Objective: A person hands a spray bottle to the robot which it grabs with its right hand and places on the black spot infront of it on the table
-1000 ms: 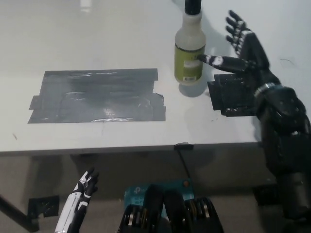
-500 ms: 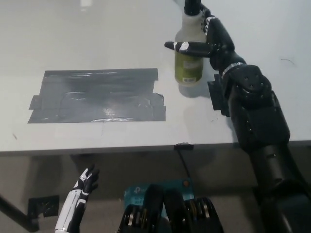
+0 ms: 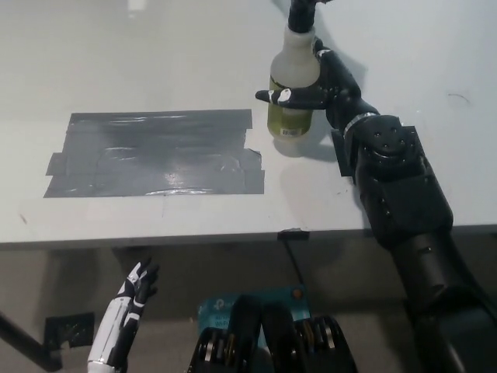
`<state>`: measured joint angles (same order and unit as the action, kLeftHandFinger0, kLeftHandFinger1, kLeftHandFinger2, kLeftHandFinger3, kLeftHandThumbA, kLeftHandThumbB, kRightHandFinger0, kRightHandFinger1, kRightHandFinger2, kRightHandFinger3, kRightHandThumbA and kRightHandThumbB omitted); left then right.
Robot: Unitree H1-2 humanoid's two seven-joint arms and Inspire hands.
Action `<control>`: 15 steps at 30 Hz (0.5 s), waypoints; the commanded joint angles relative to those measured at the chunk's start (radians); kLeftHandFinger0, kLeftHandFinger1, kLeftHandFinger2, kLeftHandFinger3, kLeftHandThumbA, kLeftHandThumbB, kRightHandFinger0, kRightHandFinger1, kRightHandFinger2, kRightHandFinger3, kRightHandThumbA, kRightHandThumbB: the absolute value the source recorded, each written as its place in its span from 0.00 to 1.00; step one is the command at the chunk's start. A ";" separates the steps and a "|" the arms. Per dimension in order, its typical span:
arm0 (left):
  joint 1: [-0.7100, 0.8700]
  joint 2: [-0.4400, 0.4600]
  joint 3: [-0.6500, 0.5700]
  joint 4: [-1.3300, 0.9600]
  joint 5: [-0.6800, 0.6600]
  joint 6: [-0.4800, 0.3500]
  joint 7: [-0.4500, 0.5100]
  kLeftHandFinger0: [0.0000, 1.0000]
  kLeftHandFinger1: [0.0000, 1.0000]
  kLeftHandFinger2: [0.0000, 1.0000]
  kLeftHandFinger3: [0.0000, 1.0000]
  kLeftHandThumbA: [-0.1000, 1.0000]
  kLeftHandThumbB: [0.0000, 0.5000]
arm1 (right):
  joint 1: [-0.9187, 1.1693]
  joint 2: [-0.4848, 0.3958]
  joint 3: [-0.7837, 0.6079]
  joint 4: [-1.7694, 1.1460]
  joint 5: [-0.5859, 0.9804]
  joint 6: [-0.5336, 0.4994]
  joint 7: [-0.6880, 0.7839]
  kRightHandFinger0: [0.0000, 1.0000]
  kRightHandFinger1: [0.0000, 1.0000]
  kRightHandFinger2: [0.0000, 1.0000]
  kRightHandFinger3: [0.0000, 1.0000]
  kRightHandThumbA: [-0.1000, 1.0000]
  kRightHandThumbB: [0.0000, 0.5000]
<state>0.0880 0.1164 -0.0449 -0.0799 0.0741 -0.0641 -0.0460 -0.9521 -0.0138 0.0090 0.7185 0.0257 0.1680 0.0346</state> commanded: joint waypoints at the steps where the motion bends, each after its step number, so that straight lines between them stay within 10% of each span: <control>1: -0.005 0.007 0.002 -0.025 -0.001 -0.022 -0.008 1.00 1.00 1.00 1.00 0.97 0.06 | -0.052 -0.008 0.015 0.003 -0.020 -0.033 0.006 1.00 1.00 1.00 1.00 1.00 0.98; 11: -0.018 0.011 0.002 -0.026 0.000 -0.012 -0.010 1.00 1.00 1.00 1.00 0.97 0.06 | -0.069 0.008 -0.016 0.008 0.022 -0.044 0.018 1.00 1.00 1.00 1.00 0.98 0.93; 12: -0.017 0.011 0.002 -0.029 0.003 -0.011 -0.009 1.00 1.00 1.00 1.00 0.97 0.04 | -0.087 0.020 -0.034 0.043 0.021 -0.052 -0.024 0.89 0.89 1.00 1.00 0.81 0.88; 13: -0.017 0.010 0.002 -0.031 0.000 -0.009 -0.010 1.00 1.00 1.00 1.00 0.97 0.03 | -0.103 0.027 -0.046 0.080 0.019 -0.071 -0.057 0.35 0.41 0.50 0.74 0.70 0.87; 14: -0.017 0.010 0.002 -0.032 -0.001 -0.009 -0.011 1.00 1.00 1.00 1.00 0.97 0.03 | -0.110 0.028 -0.043 0.100 0.003 -0.093 -0.081 0.24 0.37 0.53 0.66 0.70 0.87; 15: -0.019 0.010 0.001 -0.031 0.000 -0.009 -0.011 1.00 1.00 1.00 1.00 0.97 0.04 | -0.114 0.030 -0.034 0.116 -0.036 -0.117 -0.131 0.07 0.18 0.30 0.39 0.68 0.88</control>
<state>0.0780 0.1171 -0.0450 -0.0798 0.0748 -0.0644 -0.0461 -0.9717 -0.0034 -0.0149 0.7937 0.0196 0.1524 0.0156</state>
